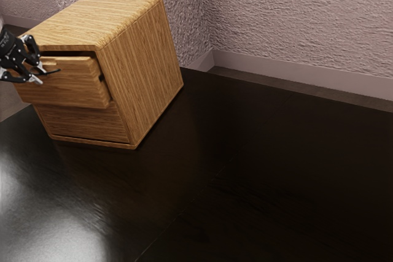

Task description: Pull the drawer handle with one arm to open the drawer

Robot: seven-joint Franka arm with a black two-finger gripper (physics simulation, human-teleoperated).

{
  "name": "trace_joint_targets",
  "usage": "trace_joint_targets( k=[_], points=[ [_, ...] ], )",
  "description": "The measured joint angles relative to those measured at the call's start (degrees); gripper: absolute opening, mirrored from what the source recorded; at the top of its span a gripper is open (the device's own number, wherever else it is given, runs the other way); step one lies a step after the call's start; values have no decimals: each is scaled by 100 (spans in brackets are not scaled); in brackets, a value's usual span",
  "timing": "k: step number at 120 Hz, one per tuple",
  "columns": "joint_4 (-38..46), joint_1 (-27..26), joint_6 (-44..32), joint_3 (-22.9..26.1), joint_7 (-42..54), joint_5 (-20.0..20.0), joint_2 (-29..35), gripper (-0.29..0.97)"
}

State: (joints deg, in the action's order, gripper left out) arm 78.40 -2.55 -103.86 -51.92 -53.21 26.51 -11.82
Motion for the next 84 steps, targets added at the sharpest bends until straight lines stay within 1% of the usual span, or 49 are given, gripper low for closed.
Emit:
trace_joint_targets(
  k=[16,38,84],
  points=[
    [38,3,74,-25,8,-16,148,8],
    [89,4,158,-45,19,-33,176,8],
    [383,-9,302,-71,74,-101,510,9]
  ],
)
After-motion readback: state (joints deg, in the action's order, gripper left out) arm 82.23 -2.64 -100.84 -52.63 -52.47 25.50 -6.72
